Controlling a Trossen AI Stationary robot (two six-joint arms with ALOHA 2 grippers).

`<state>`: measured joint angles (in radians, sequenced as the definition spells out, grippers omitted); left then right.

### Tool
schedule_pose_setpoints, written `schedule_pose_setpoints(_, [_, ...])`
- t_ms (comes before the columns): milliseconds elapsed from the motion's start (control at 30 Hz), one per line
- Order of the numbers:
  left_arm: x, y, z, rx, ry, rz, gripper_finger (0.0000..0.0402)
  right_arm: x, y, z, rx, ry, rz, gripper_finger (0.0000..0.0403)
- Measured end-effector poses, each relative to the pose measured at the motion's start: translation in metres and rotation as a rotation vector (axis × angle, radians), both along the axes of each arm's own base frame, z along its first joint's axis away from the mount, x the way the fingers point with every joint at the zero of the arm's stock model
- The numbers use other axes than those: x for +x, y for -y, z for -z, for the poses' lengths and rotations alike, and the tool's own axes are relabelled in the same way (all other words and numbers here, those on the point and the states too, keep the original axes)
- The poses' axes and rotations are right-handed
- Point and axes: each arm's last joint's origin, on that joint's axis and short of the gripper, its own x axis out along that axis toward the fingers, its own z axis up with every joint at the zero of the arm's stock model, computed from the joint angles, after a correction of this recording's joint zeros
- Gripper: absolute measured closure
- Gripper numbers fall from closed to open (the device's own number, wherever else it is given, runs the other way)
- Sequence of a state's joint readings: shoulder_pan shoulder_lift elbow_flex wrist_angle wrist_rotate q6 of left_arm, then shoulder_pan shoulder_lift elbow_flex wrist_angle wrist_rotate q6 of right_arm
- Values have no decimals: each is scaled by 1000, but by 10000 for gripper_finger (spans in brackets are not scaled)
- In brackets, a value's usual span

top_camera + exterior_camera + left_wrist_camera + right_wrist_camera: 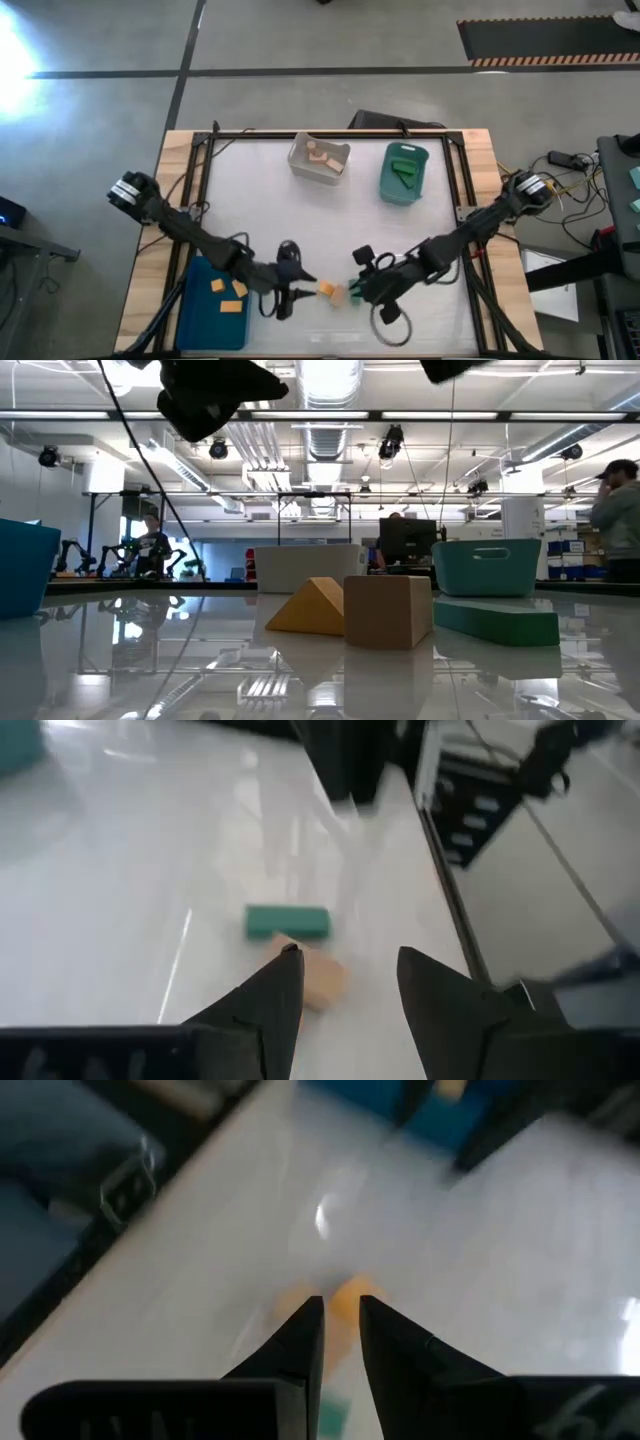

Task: Sort & place blocks by color
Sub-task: Put the yellow block into the blue bin

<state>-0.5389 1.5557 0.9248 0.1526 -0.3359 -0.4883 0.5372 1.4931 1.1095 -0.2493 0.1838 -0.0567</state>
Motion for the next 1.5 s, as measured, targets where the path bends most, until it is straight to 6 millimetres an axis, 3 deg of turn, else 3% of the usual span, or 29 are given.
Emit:
schedule_pose_setpoints(233, [12,14,10,-4,-48,58,254,-16,33,-19,8,343,-46,344])
schedule_pose_setpoints(500, [14,17,22,-7,-91,99,242,-39,72,-30,28,470,39,344])
schedule_pose_setpoints(700, [19,14,28,25,-95,110,185,-51,77,-37,37,509,37,344])
schedule_pose_setpoints(867, [29,6,50,178,-114,109,148,-53,78,-36,14,511,25,344])
schedule_pose_setpoints(1167, [47,-14,71,203,-125,145,144,-52,78,-29,-3,478,20,344])
schedule_pose_setpoints(1500, [48,-20,86,208,-142,154,144,-52,78,-29,-8,477,19,344])
